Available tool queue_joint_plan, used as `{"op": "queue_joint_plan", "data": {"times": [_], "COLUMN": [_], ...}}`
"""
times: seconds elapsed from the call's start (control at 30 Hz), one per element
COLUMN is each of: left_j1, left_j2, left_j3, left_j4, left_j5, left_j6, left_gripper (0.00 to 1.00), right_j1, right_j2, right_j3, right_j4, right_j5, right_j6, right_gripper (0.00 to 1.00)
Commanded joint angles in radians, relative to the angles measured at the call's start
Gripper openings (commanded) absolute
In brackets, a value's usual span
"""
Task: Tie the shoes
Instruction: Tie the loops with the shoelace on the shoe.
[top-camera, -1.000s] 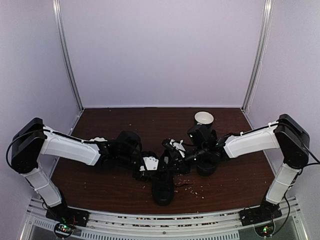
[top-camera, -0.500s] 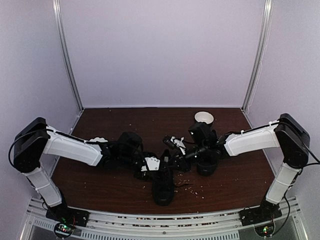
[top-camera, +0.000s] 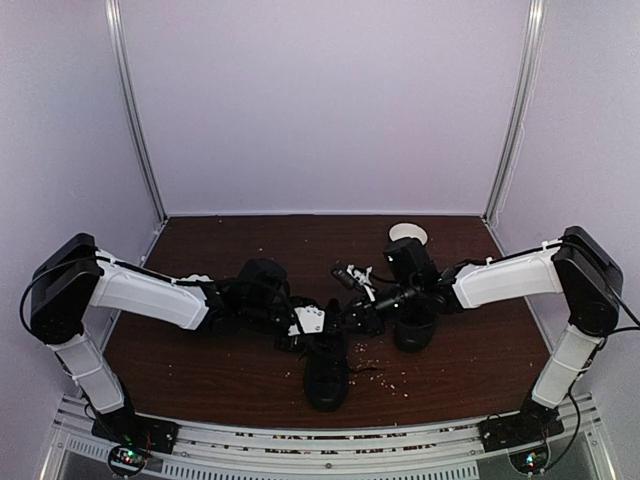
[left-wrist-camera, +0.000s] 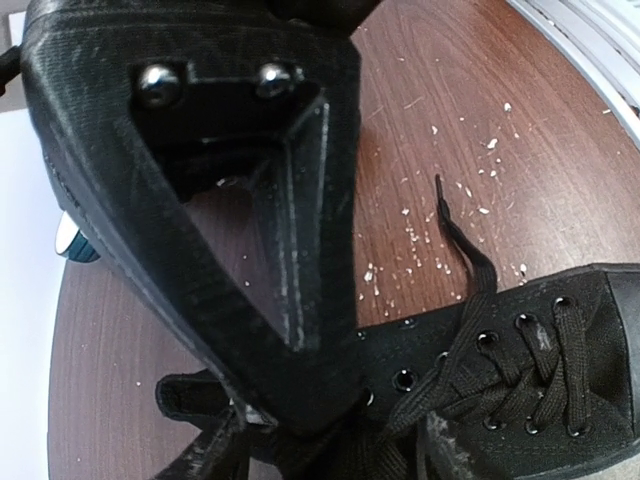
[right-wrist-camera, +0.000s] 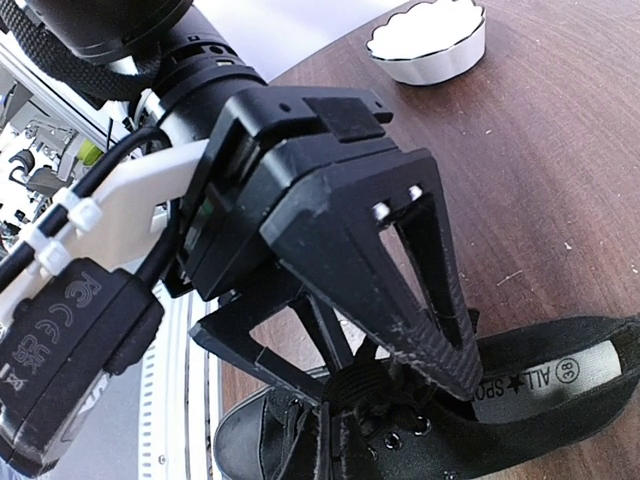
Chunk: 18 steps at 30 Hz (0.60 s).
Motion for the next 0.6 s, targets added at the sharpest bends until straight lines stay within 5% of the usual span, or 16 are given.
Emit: {"op": "queue_joint_plan", "data": {"times": [0.0, 0.37, 0.57], "left_j1": [-0.004, 0.006, 0.026], "left_j2": [0.020, 0.004, -0.011], "left_j3": [0.033, 0.022, 0.009], "left_j4": [0.047, 0.079, 0.101], "left_j5": [0.011, 0.033, 0.063], "left_j6": [-0.020, -0.096, -0.144], "left_gripper": [0.55, 0.17, 0.13], "right_j1": [-0.002, -0.004, -0.006], "right_j2": [-0.012, -0.010, -0.014], "right_j3": [0.011, 0.020, 0.027], "right_j4": [-0.012, -0.091, -0.172], "right_j5": [-0.034, -0.048, -0.029], "right_j6": [-0.013, -0.065, -0.122], "right_gripper": [0.00, 0.00, 0.00]}}
